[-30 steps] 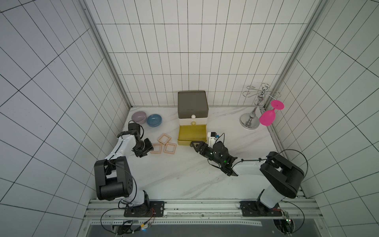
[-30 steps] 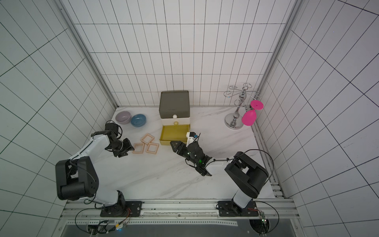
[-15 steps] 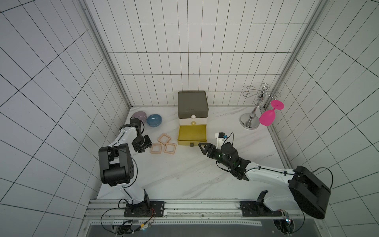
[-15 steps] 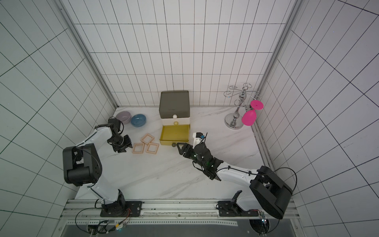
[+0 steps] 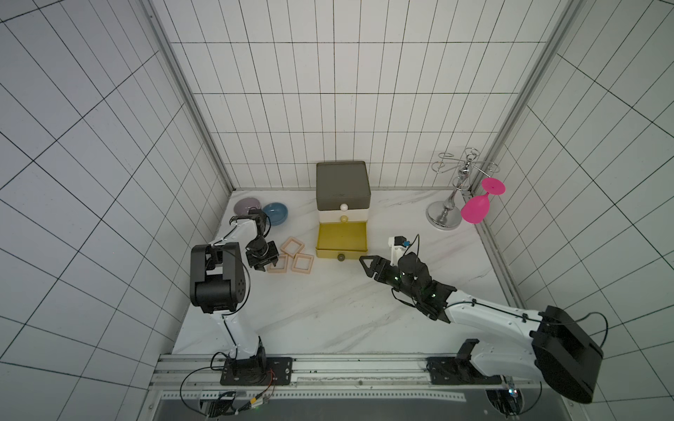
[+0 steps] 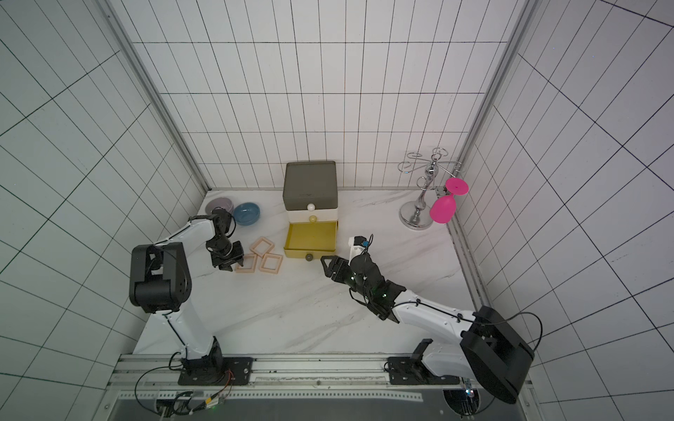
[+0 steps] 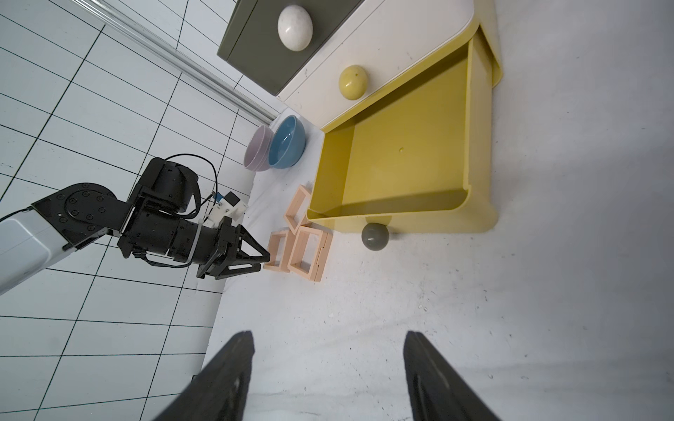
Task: Place the brooch boxes into the drawer by color
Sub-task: Pick up the brooch box from the center of the board.
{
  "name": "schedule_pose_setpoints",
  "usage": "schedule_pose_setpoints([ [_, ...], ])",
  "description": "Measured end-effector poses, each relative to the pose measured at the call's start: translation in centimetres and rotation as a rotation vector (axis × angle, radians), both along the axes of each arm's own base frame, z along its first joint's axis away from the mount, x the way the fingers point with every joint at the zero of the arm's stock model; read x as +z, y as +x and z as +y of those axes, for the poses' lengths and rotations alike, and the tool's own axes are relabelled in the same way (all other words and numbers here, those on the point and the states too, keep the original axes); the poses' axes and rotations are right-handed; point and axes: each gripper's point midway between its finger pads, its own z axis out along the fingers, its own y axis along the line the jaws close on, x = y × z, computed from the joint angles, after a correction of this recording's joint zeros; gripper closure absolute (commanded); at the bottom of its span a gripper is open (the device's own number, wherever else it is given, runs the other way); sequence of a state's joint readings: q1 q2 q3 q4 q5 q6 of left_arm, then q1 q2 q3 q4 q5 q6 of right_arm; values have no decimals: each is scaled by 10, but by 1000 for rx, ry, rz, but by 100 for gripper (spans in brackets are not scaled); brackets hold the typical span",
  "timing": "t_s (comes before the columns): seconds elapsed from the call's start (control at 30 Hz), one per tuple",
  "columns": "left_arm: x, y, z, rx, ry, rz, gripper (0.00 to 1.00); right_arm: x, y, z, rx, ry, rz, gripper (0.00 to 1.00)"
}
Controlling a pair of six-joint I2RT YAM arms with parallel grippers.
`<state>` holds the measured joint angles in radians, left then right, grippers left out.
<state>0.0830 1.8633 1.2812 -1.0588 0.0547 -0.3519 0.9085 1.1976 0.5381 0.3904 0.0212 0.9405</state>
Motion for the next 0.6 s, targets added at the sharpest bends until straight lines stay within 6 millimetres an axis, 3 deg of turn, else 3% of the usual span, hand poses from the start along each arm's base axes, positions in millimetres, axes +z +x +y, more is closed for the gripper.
schedule_pose_setpoints([
  [0.07,-1,0,2,5,10,6,70,1,0,-5,-7,-5,-3,30],
  [0.43,-7,-2,5,-1,32,25,77,-9,3,-16,-28,-40,21,30],
  [0.6,-7,-3,5,-4,36,28,90,-12,2,-17,-26,-54,27,30],
])
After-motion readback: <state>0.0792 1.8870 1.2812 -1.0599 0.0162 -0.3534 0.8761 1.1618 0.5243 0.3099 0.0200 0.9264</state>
